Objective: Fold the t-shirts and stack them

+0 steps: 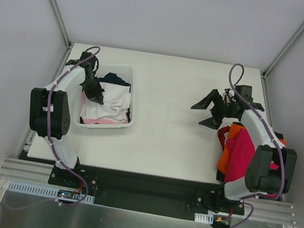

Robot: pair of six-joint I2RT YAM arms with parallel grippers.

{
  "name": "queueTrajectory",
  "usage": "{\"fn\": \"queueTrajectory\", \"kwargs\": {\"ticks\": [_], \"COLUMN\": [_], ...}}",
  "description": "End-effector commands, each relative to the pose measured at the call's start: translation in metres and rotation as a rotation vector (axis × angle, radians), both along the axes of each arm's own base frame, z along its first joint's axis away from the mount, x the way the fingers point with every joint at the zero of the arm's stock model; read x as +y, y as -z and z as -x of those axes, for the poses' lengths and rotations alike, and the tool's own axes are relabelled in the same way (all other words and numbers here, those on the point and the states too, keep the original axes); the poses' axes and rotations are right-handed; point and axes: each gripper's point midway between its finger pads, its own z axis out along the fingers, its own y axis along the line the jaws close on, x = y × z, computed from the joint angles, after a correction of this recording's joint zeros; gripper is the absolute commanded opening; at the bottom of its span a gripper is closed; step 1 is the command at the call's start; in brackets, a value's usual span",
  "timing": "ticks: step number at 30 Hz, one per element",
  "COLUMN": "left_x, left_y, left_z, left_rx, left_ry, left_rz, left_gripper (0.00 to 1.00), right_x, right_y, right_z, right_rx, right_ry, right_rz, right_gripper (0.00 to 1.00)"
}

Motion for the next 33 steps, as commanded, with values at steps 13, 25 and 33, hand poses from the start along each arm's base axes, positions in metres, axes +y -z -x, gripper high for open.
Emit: {"fn": "queueTrajectory", "kwargs": {"ticks": [13, 25, 33], "left_x": [0.124, 0.166, 0.196], "left_y": [-0.018, -0.044, -0.038], "left_z": [0.016, 0.037, 0.059], "left_rx": [0.172, 0.163, 0.194], "left_ry": [-0.253, -0.341, -0.455], "left_rz": [-0.264, -0.323, -0.266], "left_gripper": [0.01, 0.03, 0.02], "right_x": [0.055, 0.074, 0.085], "right_y": [0.0, 0.004, 0.008], "right_z": [-0.008, -0.021, -0.016], "right_rx": [0.014, 0.032, 0.039], "right_ry": [-0.134, -0.168, -0.189], "right_rz": [0.003, -0.007, 0.001], "right_gripper": [0.96, 0.96, 0.97]}}
